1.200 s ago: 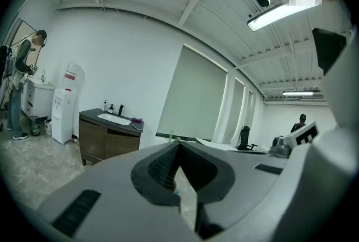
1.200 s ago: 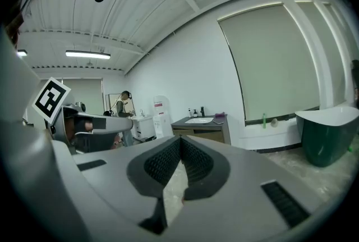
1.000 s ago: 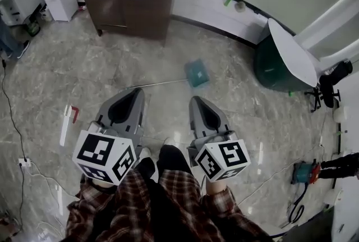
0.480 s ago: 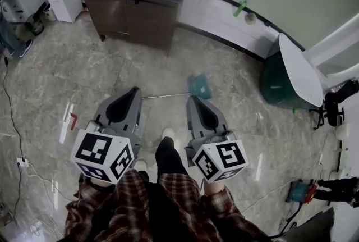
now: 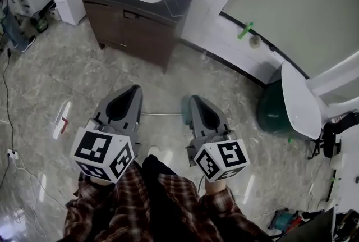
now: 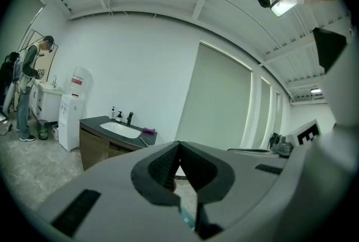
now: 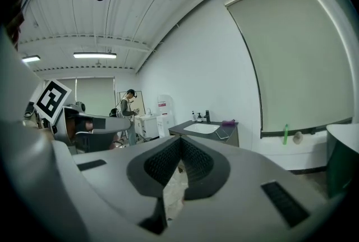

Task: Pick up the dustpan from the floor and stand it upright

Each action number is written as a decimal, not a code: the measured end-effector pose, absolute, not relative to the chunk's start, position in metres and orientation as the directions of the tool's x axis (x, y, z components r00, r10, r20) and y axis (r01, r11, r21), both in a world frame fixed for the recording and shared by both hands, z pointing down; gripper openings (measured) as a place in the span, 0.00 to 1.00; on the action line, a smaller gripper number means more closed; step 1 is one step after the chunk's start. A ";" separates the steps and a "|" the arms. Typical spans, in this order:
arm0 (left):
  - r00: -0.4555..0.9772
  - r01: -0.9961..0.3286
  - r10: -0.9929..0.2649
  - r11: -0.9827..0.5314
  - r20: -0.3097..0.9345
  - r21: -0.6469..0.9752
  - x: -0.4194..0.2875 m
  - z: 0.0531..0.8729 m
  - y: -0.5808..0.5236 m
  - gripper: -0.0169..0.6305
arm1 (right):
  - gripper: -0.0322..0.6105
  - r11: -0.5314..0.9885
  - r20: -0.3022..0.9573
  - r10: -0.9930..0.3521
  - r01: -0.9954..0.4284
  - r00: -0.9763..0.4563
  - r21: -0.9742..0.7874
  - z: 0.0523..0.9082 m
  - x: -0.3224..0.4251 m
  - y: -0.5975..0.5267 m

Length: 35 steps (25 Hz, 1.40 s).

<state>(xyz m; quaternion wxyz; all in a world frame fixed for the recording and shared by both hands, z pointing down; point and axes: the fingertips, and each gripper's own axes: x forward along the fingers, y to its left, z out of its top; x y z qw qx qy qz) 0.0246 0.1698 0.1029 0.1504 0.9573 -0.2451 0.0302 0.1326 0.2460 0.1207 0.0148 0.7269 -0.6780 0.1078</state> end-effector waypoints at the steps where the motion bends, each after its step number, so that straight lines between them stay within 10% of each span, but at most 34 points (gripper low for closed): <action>1: 0.871 -0.491 -0.472 -0.828 0.136 0.272 0.031 0.103 0.167 0.04 | 0.07 -0.066 0.177 -0.983 -0.990 0.043 -0.128 0.120 0.141 0.242; 35: 0.818 -0.576 -0.544 -0.773 0.189 0.266 -0.007 0.122 -0.025 0.04 | 0.07 0.062 0.191 -0.978 -0.990 -0.085 -0.125 0.129 0.090 0.020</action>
